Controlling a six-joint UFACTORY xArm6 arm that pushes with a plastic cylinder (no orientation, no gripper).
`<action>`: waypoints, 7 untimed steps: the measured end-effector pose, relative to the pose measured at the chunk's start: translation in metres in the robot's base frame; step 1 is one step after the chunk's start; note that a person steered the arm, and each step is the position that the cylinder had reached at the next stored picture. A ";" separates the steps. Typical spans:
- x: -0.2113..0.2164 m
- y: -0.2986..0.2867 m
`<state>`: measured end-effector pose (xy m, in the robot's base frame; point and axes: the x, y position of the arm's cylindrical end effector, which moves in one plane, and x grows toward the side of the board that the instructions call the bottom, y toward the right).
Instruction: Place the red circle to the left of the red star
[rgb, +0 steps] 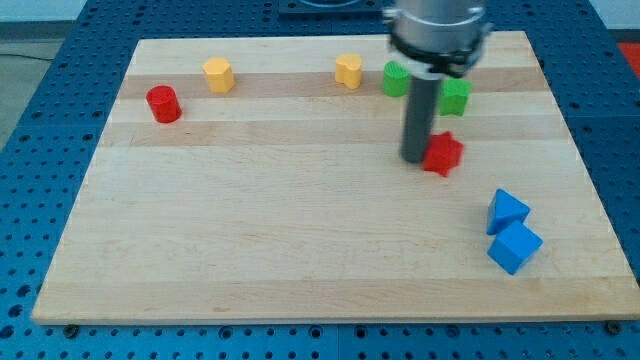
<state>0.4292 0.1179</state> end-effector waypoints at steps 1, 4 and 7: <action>0.018 -0.021; -0.001 0.007; -0.069 -0.409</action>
<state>0.3597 -0.2912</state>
